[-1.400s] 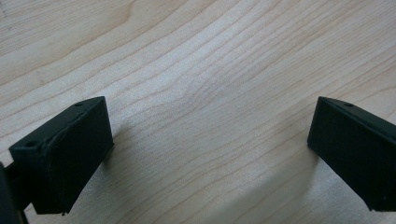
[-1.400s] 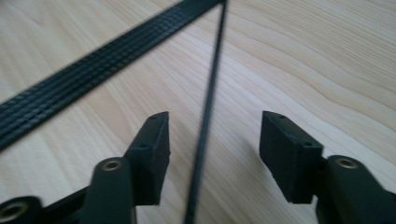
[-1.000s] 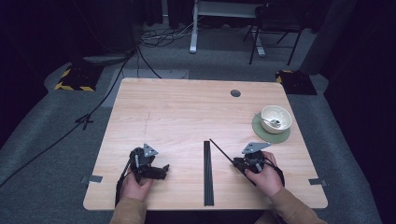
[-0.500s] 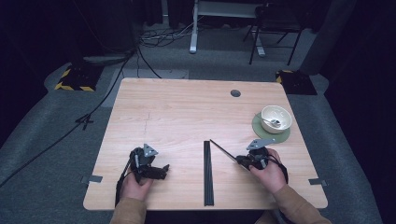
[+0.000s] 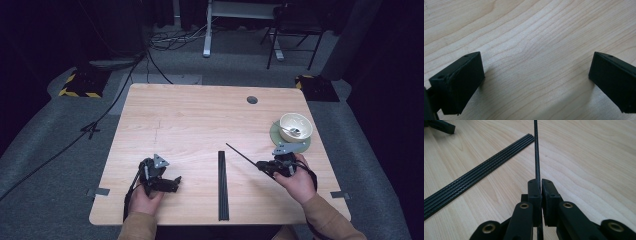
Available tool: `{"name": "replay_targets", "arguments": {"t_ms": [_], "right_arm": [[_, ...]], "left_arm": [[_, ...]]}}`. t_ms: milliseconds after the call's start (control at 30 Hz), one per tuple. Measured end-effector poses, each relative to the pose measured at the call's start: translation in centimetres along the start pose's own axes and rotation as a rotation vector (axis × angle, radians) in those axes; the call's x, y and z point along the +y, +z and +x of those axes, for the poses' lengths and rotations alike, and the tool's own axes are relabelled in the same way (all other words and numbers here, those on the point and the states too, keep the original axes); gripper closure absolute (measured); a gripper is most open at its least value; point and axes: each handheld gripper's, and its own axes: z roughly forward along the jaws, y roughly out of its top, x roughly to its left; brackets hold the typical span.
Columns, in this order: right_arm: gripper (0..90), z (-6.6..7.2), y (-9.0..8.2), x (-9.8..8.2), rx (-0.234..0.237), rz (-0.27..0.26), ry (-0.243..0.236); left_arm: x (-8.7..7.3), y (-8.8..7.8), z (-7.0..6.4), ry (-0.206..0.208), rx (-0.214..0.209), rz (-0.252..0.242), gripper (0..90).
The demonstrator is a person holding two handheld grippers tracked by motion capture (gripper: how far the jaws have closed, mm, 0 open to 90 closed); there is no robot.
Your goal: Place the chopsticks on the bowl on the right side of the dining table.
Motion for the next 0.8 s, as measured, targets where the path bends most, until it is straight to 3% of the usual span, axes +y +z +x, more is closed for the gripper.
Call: {"name": "replay_targets", "arguments": {"t_ms": [367,800], "right_arm": [[86.2,-1.2,-2.9,1.8,0.011,-0.042,-0.017],[86.2,-3.7,-6.2,3.8,-0.030,-0.086,-0.024]], "left_arm": [[-0.1,-0.1,0.0,0.001,0.001,-0.002,0.3],[-0.1,-0.1,0.0,0.003,0.000,-0.003,0.3]]}}
